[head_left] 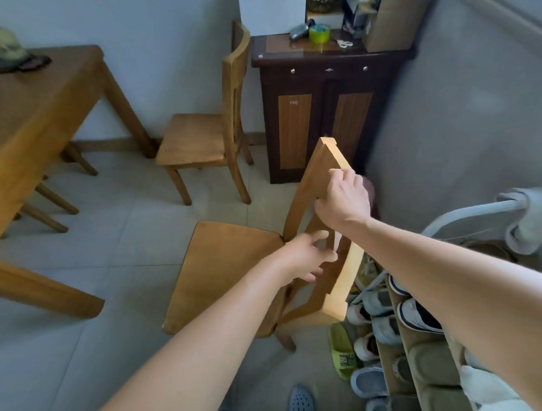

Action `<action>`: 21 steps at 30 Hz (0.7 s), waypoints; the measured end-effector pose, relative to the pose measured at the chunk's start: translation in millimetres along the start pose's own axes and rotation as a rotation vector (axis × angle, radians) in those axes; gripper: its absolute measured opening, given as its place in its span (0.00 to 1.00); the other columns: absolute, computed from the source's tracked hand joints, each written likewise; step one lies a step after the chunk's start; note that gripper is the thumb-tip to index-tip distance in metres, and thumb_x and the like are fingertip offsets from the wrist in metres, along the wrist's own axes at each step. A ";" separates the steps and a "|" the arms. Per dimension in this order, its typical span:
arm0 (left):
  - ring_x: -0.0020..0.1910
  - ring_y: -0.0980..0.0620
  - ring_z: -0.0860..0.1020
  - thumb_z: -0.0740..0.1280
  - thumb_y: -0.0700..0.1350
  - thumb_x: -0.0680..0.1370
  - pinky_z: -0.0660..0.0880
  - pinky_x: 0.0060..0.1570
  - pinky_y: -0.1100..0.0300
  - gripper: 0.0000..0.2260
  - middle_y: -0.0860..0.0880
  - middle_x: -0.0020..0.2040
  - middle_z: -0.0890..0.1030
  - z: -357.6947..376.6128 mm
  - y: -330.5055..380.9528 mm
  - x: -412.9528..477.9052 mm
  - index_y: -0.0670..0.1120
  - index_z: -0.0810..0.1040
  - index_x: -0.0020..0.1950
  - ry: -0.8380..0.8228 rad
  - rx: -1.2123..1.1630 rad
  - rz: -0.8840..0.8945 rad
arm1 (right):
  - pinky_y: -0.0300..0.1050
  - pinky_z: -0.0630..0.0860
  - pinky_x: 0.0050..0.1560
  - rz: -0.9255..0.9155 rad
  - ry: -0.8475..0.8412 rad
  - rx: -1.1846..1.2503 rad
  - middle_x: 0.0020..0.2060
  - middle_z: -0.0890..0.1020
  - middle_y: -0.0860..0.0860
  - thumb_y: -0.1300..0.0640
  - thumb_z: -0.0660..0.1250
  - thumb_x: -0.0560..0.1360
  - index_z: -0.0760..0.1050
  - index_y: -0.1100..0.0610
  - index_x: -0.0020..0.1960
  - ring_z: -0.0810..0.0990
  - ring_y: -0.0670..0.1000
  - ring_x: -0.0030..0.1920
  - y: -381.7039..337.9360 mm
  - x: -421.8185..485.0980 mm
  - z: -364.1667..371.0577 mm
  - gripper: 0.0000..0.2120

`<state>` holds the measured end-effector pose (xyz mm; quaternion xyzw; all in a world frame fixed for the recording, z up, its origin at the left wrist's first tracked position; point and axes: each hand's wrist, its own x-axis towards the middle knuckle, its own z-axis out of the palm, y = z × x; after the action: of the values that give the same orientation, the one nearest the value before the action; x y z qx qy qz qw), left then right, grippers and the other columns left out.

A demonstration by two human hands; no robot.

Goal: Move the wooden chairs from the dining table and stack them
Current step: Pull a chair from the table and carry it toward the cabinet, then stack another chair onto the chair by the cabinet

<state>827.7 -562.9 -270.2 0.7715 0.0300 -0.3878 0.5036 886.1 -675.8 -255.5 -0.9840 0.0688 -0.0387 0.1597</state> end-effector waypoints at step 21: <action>0.46 0.46 0.85 0.62 0.48 0.82 0.82 0.45 0.53 0.10 0.46 0.50 0.85 -329.1 -106.0 -97.4 0.51 0.77 0.62 0.370 -0.499 0.136 | 0.52 0.82 0.44 0.124 -0.269 0.791 0.42 0.85 0.60 0.66 0.60 0.76 0.79 0.58 0.49 0.85 0.59 0.44 -322.2 15.0 56.1 0.11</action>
<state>900.4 -214.1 -225.7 0.6818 0.1636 -0.1872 0.6879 946.1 -358.0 -204.8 -0.8373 0.0865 0.0764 0.5345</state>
